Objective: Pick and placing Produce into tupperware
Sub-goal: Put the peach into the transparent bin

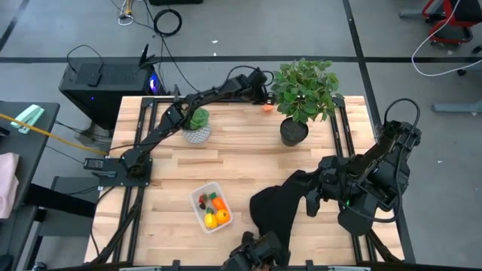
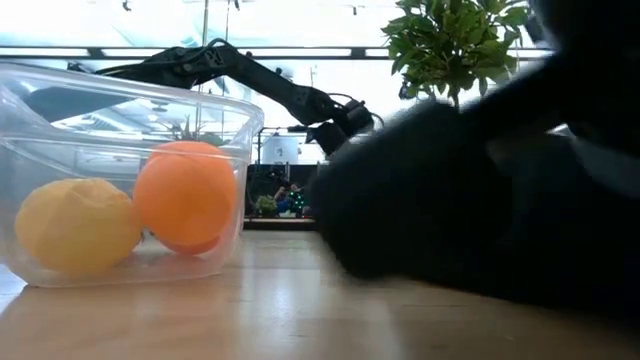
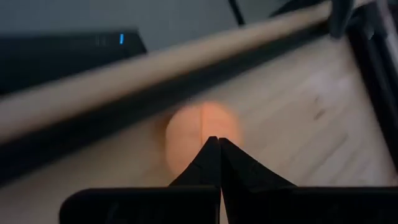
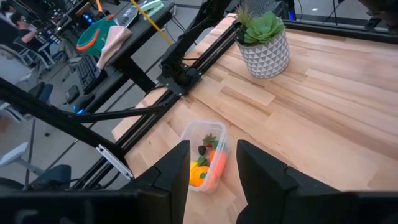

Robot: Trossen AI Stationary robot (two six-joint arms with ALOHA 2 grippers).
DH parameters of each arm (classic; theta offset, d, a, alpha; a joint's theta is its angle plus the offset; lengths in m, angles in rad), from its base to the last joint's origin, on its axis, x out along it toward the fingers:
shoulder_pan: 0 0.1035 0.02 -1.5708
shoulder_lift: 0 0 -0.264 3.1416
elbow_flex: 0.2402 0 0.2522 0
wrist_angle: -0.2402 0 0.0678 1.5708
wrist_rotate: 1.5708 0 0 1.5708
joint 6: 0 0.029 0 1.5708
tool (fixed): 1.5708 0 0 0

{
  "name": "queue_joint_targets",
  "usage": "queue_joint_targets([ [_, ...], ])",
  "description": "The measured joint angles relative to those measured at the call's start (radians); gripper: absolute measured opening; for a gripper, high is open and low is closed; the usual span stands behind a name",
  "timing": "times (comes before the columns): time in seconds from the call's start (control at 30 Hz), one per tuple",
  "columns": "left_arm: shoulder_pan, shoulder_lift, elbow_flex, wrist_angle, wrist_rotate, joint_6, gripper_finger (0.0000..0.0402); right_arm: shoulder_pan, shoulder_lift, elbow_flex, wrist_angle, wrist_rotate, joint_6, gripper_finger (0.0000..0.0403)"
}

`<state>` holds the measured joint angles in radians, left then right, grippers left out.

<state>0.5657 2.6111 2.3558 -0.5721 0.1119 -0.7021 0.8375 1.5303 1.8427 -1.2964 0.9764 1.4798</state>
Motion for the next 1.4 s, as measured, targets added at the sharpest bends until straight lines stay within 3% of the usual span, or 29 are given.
queue_joint_targets([
  [0.13, -0.003, 0.031, 0.0, -0.088, 0.204, -0.041, 0.0001, -0.004, 0.001, 0.003, 0.032, 0.0, -0.045, 0.0138],
  [0.27, -0.052, 0.032, -0.002, -0.137, 0.329, 0.061, 0.0, -0.006, 0.001, 0.006, 0.072, 0.003, -0.103, 0.0138],
  [0.33, -0.085, -0.002, -0.002, -0.14, 0.293, 0.156, 0.0, -0.006, 0.001, 0.006, 0.077, 0.003, -0.112, 0.0136],
  [0.5, -0.113, -0.094, 0.001, -0.131, 0.005, 0.318, 0.0, -0.004, 0.001, 0.006, 0.093, 0.003, -0.118, 0.0132],
  [0.63, -0.092, -0.135, 0.0, -0.077, -0.109, 0.399, 0.0, -0.003, 0.001, 0.006, 0.093, 0.003, -0.124, 0.0132],
  [0.73, -0.069, -0.14, 0.002, 0.026, -0.109, 0.367, 0.0, -0.003, 0.001, 0.006, 0.096, 0.003, -0.141, 0.0132],
  [0.9, -0.045, -0.109, 0.001, 0.106, -0.089, 0.181, 0.0, -0.004, 0.001, 0.006, 0.1, 0.003, -0.148, 0.013],
  [1.13, -0.064, -0.02, 0.0, 0.199, 0.027, -0.037, 0.0, -0.004, 0.001, 0.006, 0.115, 0.007, -0.14, 0.0128],
  [1.3, -0.087, 0.004, 0.0, 0.233, -0.004, -0.05, 0.0, -0.004, 0.001, 0.006, 0.144, 0.008, -0.14, 0.0126],
  [1.4, -0.091, 0.003, 0.0, 0.245, -0.085, -0.031, 0.0, -0.004, 0.0, 0.006, 0.15, 0.011, -0.14, 0.0126],
])
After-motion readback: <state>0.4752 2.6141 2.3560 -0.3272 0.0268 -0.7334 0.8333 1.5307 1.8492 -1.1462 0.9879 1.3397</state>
